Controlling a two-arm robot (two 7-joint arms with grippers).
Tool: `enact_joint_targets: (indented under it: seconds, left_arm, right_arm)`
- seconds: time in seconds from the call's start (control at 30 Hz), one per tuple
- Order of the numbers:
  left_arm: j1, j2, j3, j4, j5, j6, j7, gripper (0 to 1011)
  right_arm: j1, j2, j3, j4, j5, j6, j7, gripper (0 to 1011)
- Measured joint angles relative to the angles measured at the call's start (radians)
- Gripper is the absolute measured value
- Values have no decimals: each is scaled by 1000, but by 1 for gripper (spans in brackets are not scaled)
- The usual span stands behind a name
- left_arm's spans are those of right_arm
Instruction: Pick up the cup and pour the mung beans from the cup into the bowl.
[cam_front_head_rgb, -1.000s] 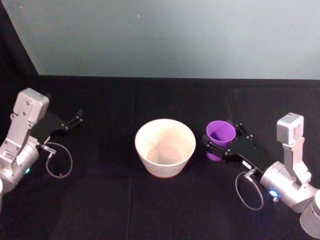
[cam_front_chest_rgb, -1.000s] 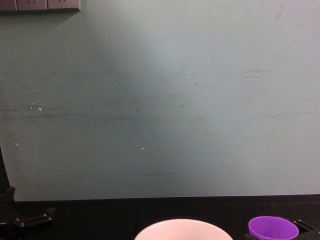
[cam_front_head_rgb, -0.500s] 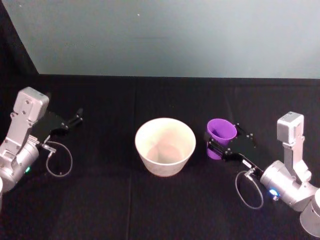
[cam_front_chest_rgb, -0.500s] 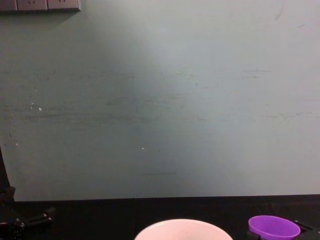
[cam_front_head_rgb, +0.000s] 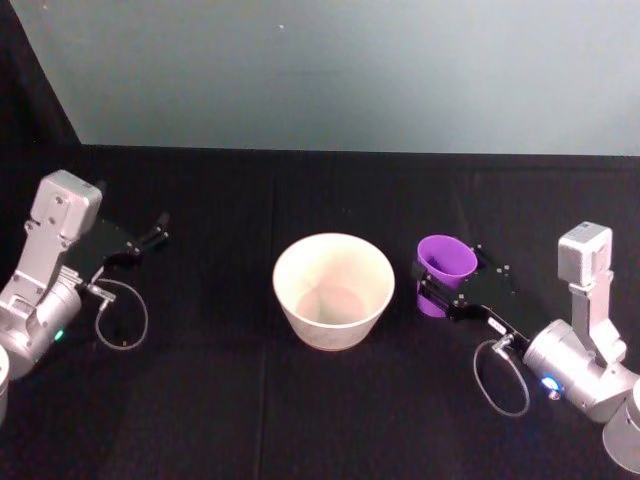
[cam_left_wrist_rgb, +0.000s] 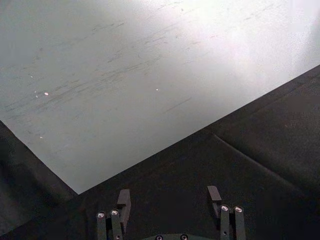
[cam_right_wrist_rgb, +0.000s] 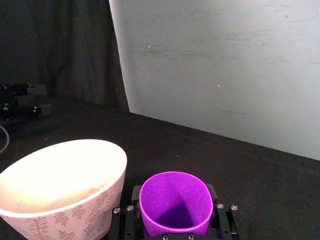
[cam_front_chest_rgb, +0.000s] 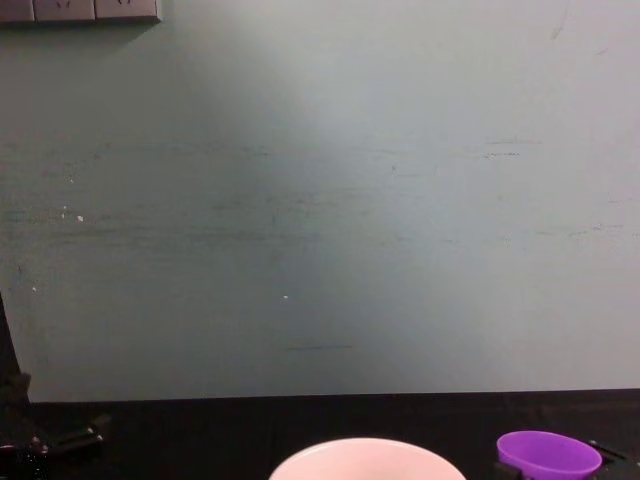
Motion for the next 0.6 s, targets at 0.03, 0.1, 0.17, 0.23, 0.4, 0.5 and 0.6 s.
enact_joint_targets:
  seconds: [0.03, 0.1, 0.17, 0.23, 0.4, 0.5, 0.6]
  left_arm:
    - [0, 0, 0, 0, 0, 0, 0, 1000]
    - [0, 0, 0, 0, 0, 0, 0, 1000]
    - [0, 0, 0, 0, 0, 0, 0, 1000]
    - [0, 0, 0, 0, 0, 0, 0, 1000]
    - [0, 0, 0, 0, 0, 0, 0, 1000]
    - [0, 0, 0, 0, 0, 0, 0, 1000]
    - [0, 0, 0, 0, 0, 0, 0, 1000]
  right_arm:
    - [-2, 0, 2, -3, 0, -1, 0, 739]
    - [-5, 1, 6, -10, 1, -2, 1, 739]
    - [-12, 3, 15, -28, 6, -2, 1, 739]
    - [-17, 10, 24, -56, 7, 3, 0, 739]
    - [-20, 29, 55, -128, 28, 36, -6, 739]
    - [-22, 55, 81, -210, 50, 96, -17, 739]
    - [-23, 70, 94, -262, 62, 137, -30, 739]
